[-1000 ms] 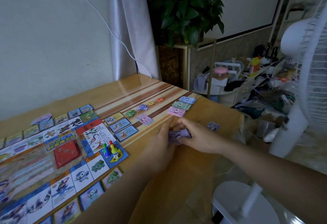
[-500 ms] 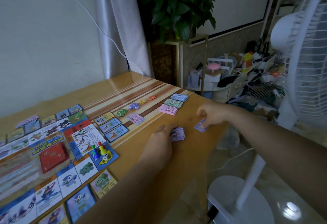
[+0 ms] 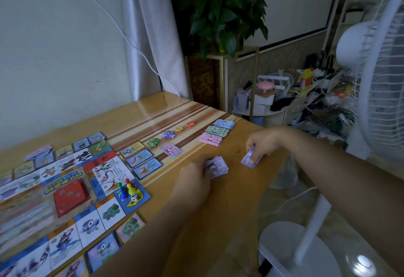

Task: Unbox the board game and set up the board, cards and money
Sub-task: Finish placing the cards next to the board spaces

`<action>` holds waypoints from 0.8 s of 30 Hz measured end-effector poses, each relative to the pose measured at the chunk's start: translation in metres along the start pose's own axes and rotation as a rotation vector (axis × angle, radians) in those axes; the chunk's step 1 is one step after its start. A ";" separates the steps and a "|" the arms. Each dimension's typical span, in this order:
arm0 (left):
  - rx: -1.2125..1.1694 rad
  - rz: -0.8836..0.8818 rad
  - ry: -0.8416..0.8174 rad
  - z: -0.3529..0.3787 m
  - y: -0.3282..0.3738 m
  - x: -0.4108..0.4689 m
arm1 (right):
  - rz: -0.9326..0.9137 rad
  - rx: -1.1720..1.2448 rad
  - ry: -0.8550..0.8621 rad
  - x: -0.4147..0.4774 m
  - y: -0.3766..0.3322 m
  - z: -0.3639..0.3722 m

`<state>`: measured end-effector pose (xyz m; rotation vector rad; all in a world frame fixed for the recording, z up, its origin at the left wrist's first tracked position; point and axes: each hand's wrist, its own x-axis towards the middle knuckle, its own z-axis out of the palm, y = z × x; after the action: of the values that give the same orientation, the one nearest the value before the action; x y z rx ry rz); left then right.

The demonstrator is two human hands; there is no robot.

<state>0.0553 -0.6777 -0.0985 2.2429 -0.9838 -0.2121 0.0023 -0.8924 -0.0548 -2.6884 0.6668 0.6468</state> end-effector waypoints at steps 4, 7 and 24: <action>-0.444 -0.223 0.029 -0.025 -0.007 -0.004 | -0.237 0.318 0.252 -0.027 -0.013 0.007; -1.124 -0.501 0.003 -0.050 -0.008 -0.015 | -0.419 0.905 0.270 -0.045 -0.054 0.015; -1.547 -0.547 0.222 -0.160 -0.084 -0.200 | -0.740 1.119 -0.038 -0.104 -0.261 0.105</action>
<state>0.0276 -0.4141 -0.0527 0.9545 0.0911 -0.6587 0.0133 -0.5927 -0.0489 -1.6392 -0.0556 0.0484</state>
